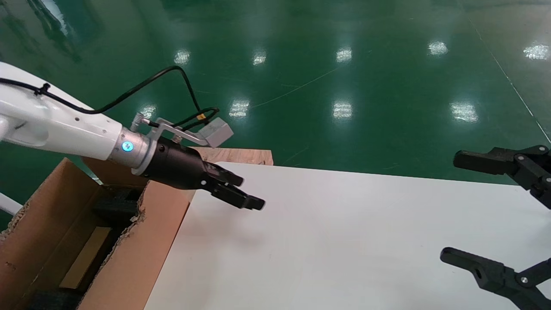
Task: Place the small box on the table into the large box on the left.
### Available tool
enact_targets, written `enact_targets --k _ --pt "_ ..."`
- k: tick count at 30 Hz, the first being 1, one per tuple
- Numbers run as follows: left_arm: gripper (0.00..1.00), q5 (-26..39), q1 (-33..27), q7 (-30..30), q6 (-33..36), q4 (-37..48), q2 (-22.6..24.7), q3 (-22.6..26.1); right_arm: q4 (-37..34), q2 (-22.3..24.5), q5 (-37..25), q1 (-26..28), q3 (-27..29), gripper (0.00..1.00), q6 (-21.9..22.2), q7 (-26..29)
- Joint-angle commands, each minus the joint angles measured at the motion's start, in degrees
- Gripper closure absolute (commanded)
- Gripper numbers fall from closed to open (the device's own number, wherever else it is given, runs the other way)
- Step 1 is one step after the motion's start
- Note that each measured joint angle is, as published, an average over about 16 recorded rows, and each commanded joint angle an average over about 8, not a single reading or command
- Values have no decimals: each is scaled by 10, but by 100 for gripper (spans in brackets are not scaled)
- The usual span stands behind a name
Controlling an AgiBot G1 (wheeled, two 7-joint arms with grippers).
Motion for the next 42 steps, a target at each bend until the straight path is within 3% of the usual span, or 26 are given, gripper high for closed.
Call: enact_targets --k 1,37,42 --pt "0 -5 21 13 6 -16 -3 -34 0 0 0 0 0 0 0 0" --pt "0 -96 392 243 114 -303 -60 -640 0 0 0 0 0 0 0 0" --pt "0 -106 432 267 126 -333 -66 -706 0 0 0 0 0 0 0 0"
